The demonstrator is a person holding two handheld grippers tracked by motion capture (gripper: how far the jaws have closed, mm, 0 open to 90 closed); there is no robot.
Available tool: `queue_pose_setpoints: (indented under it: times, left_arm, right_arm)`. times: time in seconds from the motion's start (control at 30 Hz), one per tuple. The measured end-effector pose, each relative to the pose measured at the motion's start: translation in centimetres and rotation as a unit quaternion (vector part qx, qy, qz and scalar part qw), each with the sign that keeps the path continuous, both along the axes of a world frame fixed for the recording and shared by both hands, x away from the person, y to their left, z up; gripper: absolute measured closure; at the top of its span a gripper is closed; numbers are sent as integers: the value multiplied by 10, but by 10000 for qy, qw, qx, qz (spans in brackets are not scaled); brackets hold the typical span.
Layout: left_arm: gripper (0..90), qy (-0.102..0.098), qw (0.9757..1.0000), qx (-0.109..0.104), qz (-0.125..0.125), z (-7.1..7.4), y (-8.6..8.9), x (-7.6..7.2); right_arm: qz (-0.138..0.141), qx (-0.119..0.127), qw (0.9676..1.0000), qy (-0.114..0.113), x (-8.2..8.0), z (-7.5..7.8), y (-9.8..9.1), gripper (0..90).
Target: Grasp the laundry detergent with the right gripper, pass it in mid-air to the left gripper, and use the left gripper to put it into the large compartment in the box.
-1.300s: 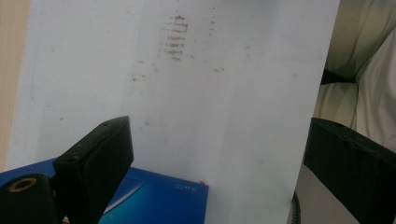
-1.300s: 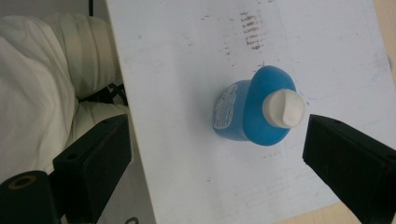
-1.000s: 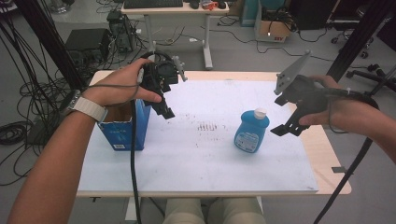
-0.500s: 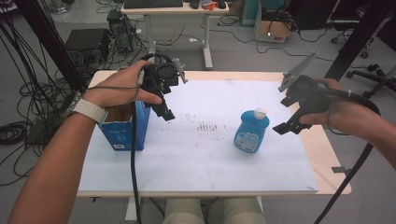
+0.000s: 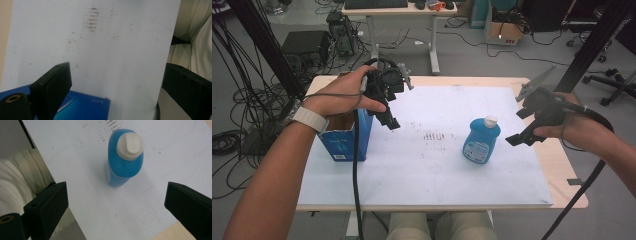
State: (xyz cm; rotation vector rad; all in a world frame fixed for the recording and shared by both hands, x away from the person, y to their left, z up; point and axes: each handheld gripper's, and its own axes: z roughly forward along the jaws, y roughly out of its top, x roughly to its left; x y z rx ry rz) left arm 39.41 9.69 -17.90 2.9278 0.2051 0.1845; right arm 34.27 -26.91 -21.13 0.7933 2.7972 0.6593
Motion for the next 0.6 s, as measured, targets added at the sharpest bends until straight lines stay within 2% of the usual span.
queue_pose_setpoints:
  times: [0.17,0.3,0.37,0.6]
  left_arm:
    - [91,-5,10000,-25,-4,-2,-1,0]
    - [91,9,10000,-26,10,-4,0,1]
    - [92,15,10000,-25,15,-4,0,2]
    - [92,19,10000,-38,20,-5,0,2]
  right_arm:
    - [-96,71,9998,-140,1,-7,-3,42]
    - [-137,219,9996,-121,3,-18,-7,45]
    - [-117,156,9998,-88,4,-19,-9,46]
    - [-145,373,9990,-193,6,-31,-11,49]
